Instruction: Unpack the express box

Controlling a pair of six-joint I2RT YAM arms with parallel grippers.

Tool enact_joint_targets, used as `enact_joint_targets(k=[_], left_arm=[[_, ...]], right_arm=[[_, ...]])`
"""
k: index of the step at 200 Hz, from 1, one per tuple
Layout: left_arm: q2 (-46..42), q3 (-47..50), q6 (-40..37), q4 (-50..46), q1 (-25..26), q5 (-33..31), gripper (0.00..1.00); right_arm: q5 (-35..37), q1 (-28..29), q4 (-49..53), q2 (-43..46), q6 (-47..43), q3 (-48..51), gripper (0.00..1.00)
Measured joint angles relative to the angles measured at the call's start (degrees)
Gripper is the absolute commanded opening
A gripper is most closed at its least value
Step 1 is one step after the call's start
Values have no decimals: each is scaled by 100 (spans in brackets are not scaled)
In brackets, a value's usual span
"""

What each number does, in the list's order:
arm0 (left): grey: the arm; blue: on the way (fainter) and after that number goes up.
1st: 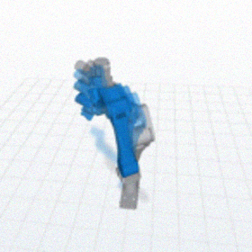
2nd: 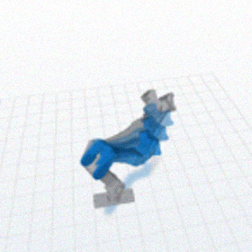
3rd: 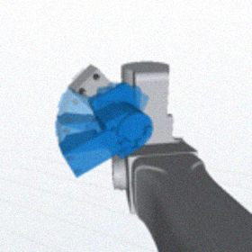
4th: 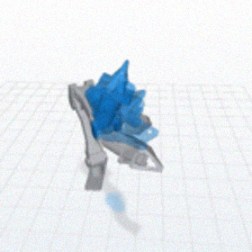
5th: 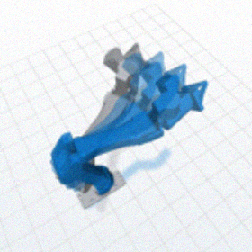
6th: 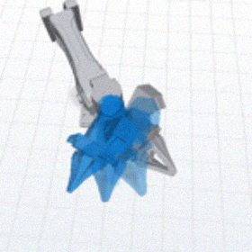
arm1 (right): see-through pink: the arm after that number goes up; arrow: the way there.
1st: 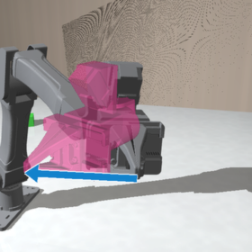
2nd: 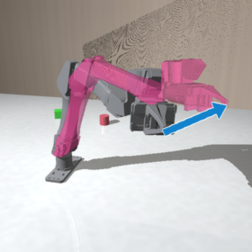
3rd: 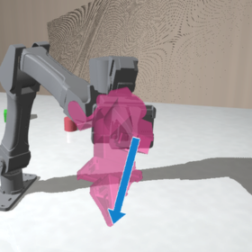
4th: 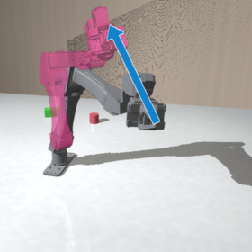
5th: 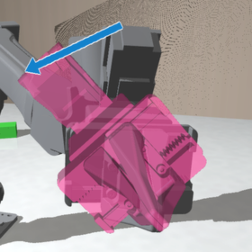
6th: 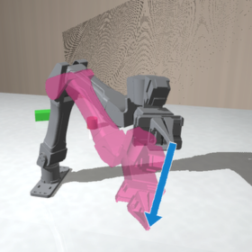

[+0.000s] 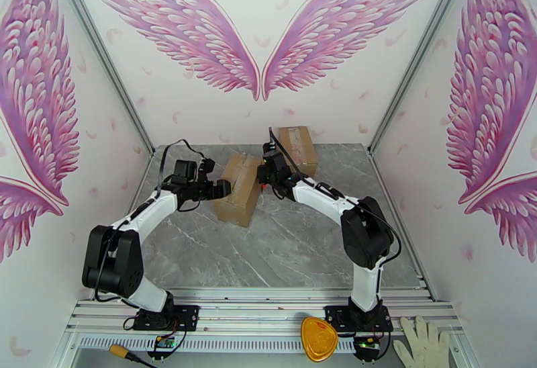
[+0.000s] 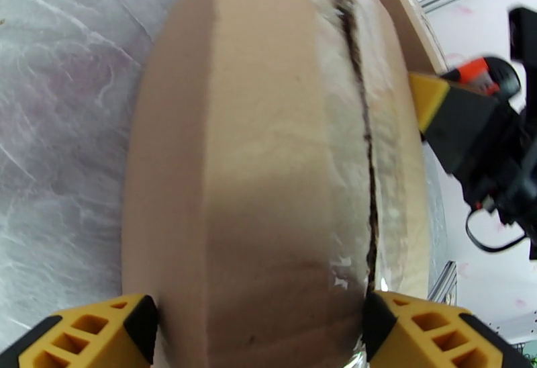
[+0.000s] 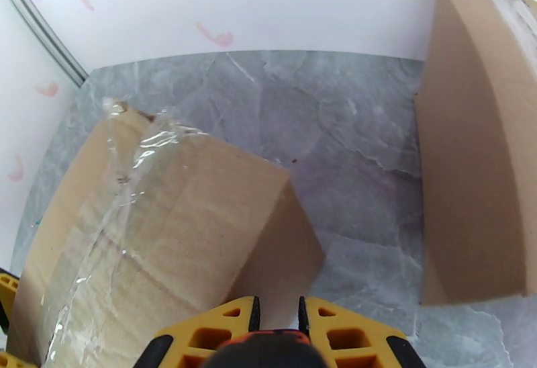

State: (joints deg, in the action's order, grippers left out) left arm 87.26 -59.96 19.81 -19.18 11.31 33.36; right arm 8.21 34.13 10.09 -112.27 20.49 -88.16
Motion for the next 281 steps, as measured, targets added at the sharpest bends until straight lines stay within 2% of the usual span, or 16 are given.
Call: enact_joint_targets(k=[56,97,131,171,221,260,281], left_arm=[[-332,297,282,-52,715,122,85],[-348,299,424,20,1298,435,87],[-310,24,96,-417,1539,398,86],[-459,-382,-654,-1196,1543,-205,87],[-911,-1038,-2011,-1753,1438,-1095,93],[-1154,-1108,-3602,-1705,1340,-1703,99],[-1222,-1047,-3945,-1311,1130,-2124,99]], right_arm=[[-772,-168,42,-577,-382,-859,0],[-1473,-166,352,-894,-1069,-1495,2],[-1700,-133,824,-1086,-1274,-2015,0],[-1460,-168,1029,-981,-1241,-2096,0],[-439,-223,960,37,-940,-1644,0],[-162,-684,640,1534,-269,-442,0],[-109,-1067,466,2398,90,411,0]])
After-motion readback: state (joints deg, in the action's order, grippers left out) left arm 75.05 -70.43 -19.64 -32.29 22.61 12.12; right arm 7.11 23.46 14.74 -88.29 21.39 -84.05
